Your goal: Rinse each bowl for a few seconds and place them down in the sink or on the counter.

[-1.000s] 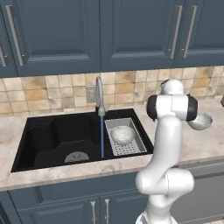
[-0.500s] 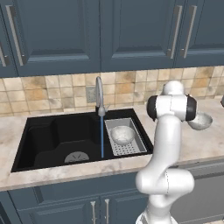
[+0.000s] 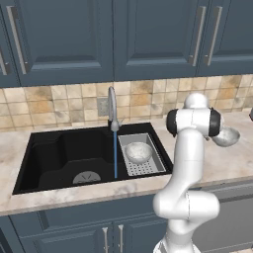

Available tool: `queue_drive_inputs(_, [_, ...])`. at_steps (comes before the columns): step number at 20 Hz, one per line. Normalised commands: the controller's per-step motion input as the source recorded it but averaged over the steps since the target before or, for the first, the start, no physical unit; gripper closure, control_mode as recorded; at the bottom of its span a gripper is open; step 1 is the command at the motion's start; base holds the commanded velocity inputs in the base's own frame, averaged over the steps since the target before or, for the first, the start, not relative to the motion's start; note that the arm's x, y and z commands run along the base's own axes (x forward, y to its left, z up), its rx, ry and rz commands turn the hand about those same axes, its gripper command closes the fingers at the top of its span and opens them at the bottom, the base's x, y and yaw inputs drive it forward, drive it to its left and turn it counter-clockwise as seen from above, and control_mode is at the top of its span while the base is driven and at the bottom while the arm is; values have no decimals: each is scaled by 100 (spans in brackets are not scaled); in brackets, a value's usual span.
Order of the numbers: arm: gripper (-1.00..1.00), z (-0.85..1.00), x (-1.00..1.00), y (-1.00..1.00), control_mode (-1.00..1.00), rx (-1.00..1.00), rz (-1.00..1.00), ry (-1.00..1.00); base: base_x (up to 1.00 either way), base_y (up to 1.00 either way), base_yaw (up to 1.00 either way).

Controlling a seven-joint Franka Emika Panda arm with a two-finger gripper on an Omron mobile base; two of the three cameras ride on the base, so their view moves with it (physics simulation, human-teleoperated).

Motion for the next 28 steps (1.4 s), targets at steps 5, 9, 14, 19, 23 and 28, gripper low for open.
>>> queue_drive_inputs(5, [-100, -23, 3, -12, -100, 4, 0, 4, 0, 0, 0])
queue_drive_inputs(9, [100, -22, 1, -10, -100, 4, 0, 3, 0, 0, 0])
queue_drive_inputs(14, [100, -10, -13, -22, -100, 5, 0, 0, 0, 0, 0])
queue_drive_inputs(19, [100, -4, -34, -35, -100, 6, -1, 0, 0, 0, 0])
queue_drive_inputs(23, [100, 0, -43, -26, -100, 6, -2, -1, 0, 0, 0])
queue_drive_inputs(28, [100, 6, -46, 5, -100, 1, -1, -10, 0, 0, 0])
